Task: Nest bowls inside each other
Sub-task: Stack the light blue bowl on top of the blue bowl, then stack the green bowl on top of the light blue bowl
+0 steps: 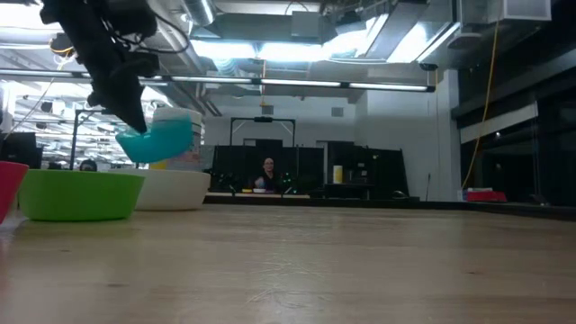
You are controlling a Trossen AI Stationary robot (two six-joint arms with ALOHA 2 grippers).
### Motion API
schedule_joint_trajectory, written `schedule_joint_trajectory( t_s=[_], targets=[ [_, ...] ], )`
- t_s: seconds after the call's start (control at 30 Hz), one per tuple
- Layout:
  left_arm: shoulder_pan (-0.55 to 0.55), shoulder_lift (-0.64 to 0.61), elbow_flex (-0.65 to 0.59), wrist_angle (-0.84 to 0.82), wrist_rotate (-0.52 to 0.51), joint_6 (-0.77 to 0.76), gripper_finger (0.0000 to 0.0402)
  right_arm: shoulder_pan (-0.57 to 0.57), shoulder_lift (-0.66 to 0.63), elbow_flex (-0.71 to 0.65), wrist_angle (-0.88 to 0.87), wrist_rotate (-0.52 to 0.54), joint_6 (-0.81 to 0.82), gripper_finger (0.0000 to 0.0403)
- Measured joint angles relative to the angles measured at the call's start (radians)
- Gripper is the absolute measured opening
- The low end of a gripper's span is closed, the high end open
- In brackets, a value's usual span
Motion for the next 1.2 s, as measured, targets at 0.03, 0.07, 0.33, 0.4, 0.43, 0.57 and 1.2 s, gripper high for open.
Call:
schedule_joint_trajectory(
  t_s=[0.03,0.07,0.33,0.4,0.43,0.57,1.2],
  targets=[
    [0.005,0.013,0.0,0.007,0.007,0.004,0.0001,0.002,-0.003,0.0,0.0,0.004,0.0,0.0147],
    [0.011,0.026,0.0,0.023,0.016,0.009,0.0002,0.006,-0.006,0.0,-0.005,0.009,0.001,0.0148],
    [0.035,0.151,0.0,0.08,0.054,0.036,0.0002,0.015,-0.022,0.0,-0.059,0.025,0.022,0.0155],
    [0.042,0.175,0.0,0.093,0.055,0.04,0.0002,0.017,-0.026,0.0,-0.062,0.026,0.023,0.0153],
    [0.046,0.185,0.0,0.099,0.056,0.045,0.0002,0.02,-0.03,0.0,-0.063,0.028,0.023,0.0152],
    [0.067,0.228,0.0,0.107,0.057,0.058,0.0002,0.034,-0.043,0.0,-0.064,0.043,0.029,0.0148],
    [0.178,0.211,0.0,0.264,0.31,0.104,0.0113,0.038,-0.053,0.0,-0.103,0.068,0.056,0.0148]
  ],
)
